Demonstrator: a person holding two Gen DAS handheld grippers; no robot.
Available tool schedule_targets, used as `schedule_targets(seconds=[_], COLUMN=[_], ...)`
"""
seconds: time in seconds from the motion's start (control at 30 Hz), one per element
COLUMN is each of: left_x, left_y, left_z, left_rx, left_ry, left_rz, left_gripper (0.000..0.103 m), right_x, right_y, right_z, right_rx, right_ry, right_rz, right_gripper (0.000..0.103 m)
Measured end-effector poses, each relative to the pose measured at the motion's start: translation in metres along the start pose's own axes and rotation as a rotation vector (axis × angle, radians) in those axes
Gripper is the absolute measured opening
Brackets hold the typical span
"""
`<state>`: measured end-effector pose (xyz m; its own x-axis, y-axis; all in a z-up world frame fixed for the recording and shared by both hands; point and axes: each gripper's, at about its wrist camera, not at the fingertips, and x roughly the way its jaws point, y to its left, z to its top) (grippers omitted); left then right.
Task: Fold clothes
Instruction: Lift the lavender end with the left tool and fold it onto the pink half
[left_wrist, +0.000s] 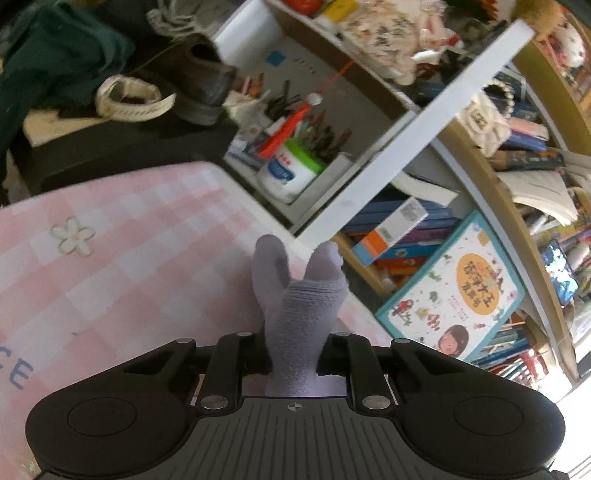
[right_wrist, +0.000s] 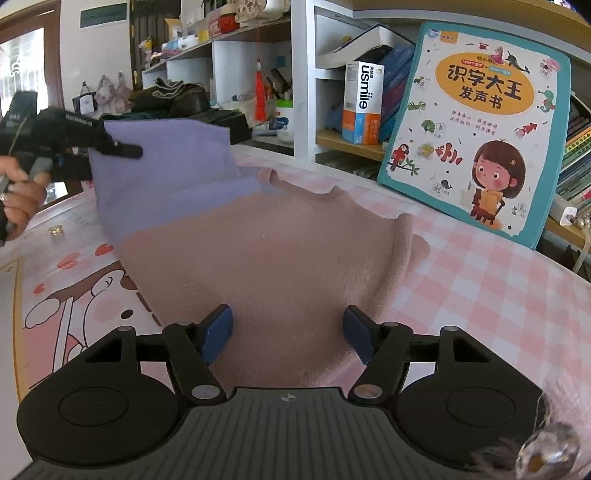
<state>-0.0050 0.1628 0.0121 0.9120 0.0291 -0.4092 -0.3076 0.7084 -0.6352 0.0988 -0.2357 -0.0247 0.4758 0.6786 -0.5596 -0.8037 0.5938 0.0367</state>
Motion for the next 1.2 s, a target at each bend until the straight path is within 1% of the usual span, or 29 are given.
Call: schedule_targets(seconds=[0.2, 0.4, 0.5, 0.57, 0.63, 0.7, 0.77, 0.8, 0.87, 0.9, 0.93, 1.03, 1.1, 1.17, 1.2], left_x=[-0.004, 0.001, 0.009, 0.019, 0.031, 0.042, 0.049, 0.052, 0.050, 0.050, 0.049, 0.046, 0.045, 0.039, 0.035], left_y=[-0.043, -0.100, -0.130, -0.150, -0.168, -0.181, -0.189, -0.192, -0.195, -0.196, -0.197, -0.201, -0.204, -0.206, -0.207], left_z=[0.002, -0.004, -0.015, -0.032, -0.057, -0.083, -0.104, -0.113, -0.128, -0.133, -0.137, -0.148, -0.154, -0.155, -0.153], left_rx=[0.092, 0.216, 0.279, 0.351, 0.442, 0.530, 0.608, 0.645, 0.710, 0.728, 0.742, 0.787, 0.801, 0.798, 0.794], left_ry=[-0.016, -0.020, -0.002, 0.026, 0.079, 0.137, 0.190, 0.212, 0.231, 0.240, 0.250, 0.284, 0.323, 0.334, 0.332], left_rz=[-0.034, -0.127, -0.181, -0.197, -0.198, -0.183, -0.175, -0.173, -0.166, -0.168, -0.171, -0.177, -0.192, -0.221, -0.248], left_gripper=[0.017, 0.017, 0.017, 0.018, 0.021, 0.027, 0.031, 0.036, 0.048, 0.060, 0.069, 0.078, 0.078, 0.078, 0.078], right_x=[0.000, 0.001, 0.000, 0.000, 0.000, -0.001, -0.003, -0.003, -0.005, -0.006, -0.006, -0.008, -0.008, -0.009, -0.010], right_y=[-0.004, -0.003, -0.004, -0.003, -0.002, -0.002, -0.003, -0.004, -0.006, -0.007, -0.008, -0.009, -0.009, -0.009, -0.009], right_z=[-0.003, -0.003, -0.003, -0.003, -0.004, -0.004, -0.005, -0.006, -0.006, -0.007, -0.007, -0.008, -0.008, -0.009, -0.010], right_rx=[0.037, 0.040, 0.047, 0.048, 0.048, 0.054, 0.066, 0.075, 0.093, 0.100, 0.107, 0.117, 0.117, 0.117, 0.120], right_ry=[-0.014, -0.013, -0.013, -0.013, -0.013, -0.012, -0.009, -0.007, -0.002, -0.001, 0.000, 0.003, 0.005, 0.005, 0.006], right_rz=[0.012, 0.012, 0.016, 0.016, 0.015, 0.018, 0.025, 0.030, 0.041, 0.044, 0.048, 0.052, 0.052, 0.054, 0.056], right_gripper=[0.065, 0.065, 0.065, 0.065, 0.065, 0.065, 0.065, 0.065, 0.065, 0.065, 0.065, 0.065, 0.066, 0.066, 0.066])
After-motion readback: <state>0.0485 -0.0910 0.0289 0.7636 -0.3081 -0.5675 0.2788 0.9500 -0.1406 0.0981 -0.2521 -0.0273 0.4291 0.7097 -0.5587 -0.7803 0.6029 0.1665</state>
